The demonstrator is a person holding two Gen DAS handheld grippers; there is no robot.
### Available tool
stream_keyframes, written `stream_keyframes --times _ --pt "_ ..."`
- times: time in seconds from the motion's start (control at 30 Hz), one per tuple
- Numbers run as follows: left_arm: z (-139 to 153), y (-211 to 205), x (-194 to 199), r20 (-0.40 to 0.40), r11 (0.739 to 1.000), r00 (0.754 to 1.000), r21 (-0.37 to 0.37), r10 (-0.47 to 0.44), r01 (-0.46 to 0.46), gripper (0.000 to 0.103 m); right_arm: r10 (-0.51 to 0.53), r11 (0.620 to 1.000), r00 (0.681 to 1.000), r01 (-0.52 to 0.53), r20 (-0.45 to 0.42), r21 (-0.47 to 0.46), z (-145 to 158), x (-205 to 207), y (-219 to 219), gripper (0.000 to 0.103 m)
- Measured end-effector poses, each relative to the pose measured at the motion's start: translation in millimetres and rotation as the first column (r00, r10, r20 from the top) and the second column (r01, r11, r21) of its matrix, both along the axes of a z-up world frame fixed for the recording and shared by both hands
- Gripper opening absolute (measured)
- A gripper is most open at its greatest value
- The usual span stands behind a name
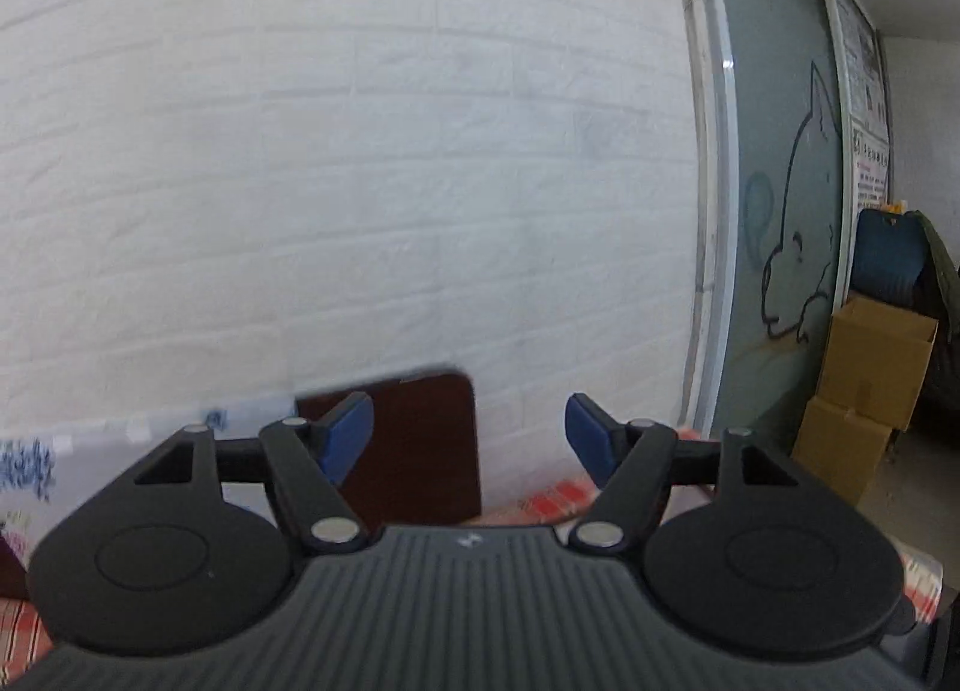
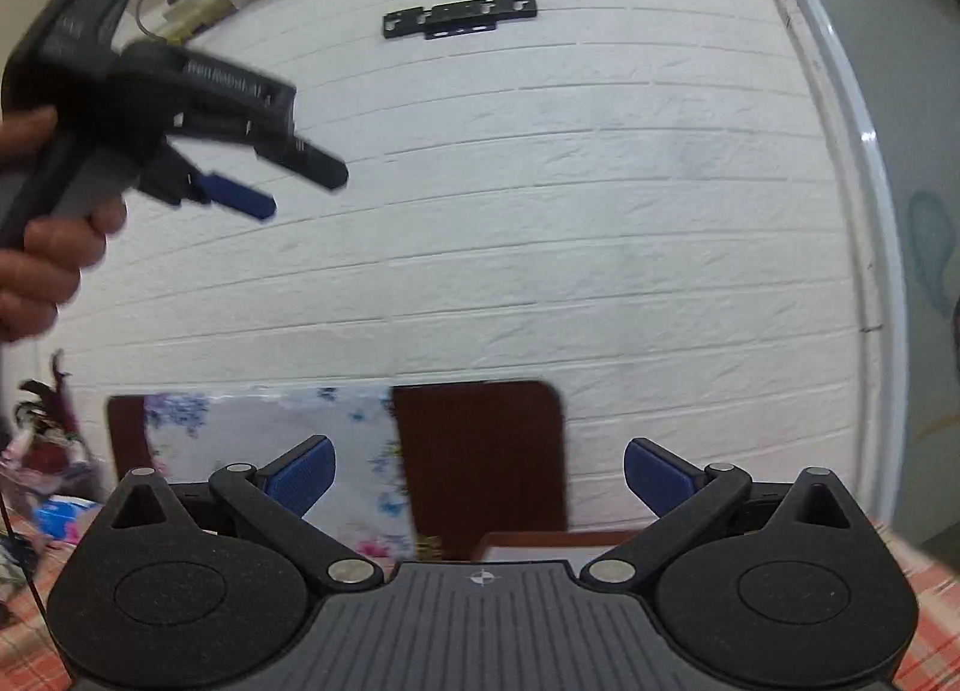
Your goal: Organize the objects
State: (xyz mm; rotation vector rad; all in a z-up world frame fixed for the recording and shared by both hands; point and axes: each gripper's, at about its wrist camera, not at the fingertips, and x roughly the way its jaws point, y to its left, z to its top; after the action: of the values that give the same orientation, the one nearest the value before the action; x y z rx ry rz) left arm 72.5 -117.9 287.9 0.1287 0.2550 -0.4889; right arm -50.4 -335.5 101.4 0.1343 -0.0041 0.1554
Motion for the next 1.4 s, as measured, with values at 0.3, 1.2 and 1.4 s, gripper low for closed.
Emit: stream_keyframes --times 0.3,1.2,1.4 --pt "-186.7 145.5 3.6 -0.265 0.949 0.912 0.086 0.314 -0.302 0.071 0.120 0.992 0.891 -0.091 -0.438 0.085 -113.2 10.2 97.5 0.101" --pt "-299.1 250.3 3.8 -0.354 0.861 0.837 -0.141 0.417 -0.489 0.078 0.206 0.904 0.832 -0.364 -0.515 -0.227 -108.1 185.1 268.5 0.086" --pt "-302.0 253.3 8.1 -0.363 0.867 0.848 -0.171 0.386 -0.468 0.084 0.191 0.775 0.826 -0.458 -0.531 -0.435 -132.8 236.1 303.0 0.096"
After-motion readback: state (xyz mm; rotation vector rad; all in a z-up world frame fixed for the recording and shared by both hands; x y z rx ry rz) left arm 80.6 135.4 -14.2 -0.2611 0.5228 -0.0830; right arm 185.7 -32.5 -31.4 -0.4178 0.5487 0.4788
